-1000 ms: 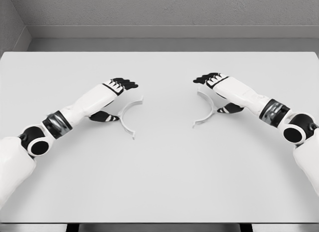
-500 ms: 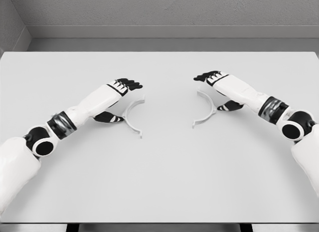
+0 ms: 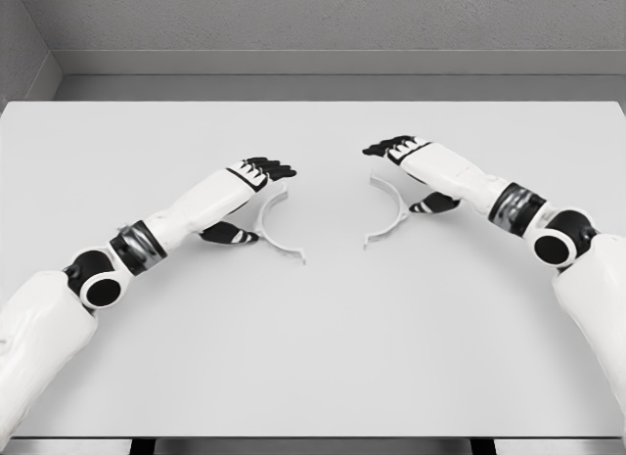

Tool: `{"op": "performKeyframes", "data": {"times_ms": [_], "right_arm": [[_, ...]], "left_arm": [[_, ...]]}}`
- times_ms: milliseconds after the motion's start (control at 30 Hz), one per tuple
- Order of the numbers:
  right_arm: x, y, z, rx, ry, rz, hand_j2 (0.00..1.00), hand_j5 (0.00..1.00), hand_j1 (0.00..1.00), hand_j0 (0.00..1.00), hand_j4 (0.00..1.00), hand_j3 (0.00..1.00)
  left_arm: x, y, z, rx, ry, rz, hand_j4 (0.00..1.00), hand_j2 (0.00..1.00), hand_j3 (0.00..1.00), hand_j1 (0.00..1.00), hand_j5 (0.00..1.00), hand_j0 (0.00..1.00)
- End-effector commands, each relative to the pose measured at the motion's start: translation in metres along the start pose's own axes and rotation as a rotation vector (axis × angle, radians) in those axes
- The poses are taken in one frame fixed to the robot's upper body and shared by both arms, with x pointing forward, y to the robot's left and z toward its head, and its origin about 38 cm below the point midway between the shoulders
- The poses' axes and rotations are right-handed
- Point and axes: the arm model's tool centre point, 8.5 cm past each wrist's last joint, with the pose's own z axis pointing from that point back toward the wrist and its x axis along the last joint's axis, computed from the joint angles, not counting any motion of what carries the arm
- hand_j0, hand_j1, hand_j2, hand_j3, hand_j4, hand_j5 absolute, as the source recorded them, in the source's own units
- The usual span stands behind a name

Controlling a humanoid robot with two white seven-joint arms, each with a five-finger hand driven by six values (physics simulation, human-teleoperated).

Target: Assemble PVC drainage pipe clamps

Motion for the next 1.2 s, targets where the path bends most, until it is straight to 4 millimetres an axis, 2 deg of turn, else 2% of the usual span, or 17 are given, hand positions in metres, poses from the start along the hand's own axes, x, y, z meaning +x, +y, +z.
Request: {"op": "performKeyframes", "data": {"times_ms": [0, 500, 700, 933, 1167], "right_arm": [[0.001, 0.002, -0.002, 0.000, -0.004, -0.011, 1.00, 1.00, 1.00, 1.00, 1.00, 1.00], [0.018, 0.003, -0.022, 0.002, -0.053, -0.010, 1.00, 1.00, 1.00, 1.00, 1.00, 1.00], [0.015, 0.002, -0.028, 0.017, -0.043, -0.001, 1.00, 1.00, 1.00, 1.00, 1.00, 1.00], [0.021, 0.004, -0.038, 0.018, -0.059, -0.011, 1.00, 1.00, 1.00, 1.00, 1.00, 1.00], [0.028, 0.006, -0.045, 0.024, -0.079, -0.013, 1.00, 1.00, 1.00, 1.00, 1.00, 1.00]], "left_arm": [[0.002, 0.000, -0.002, 0.008, -0.005, 0.010, 1.00, 1.00, 1.00, 1.00, 1.00, 1.00], [0.006, -0.002, -0.008, 0.011, -0.015, 0.008, 1.00, 1.00, 1.00, 1.00, 1.00, 1.00], [0.011, -0.005, -0.013, 0.013, -0.026, 0.010, 1.00, 1.00, 1.00, 1.00, 1.00, 1.00], [0.016, -0.008, -0.019, 0.014, -0.038, 0.008, 1.00, 1.00, 1.00, 1.00, 1.00, 1.00], [0.010, -0.003, -0.014, 0.018, -0.021, -0.001, 1.00, 1.00, 1.00, 1.00, 1.00, 1.00]]}}
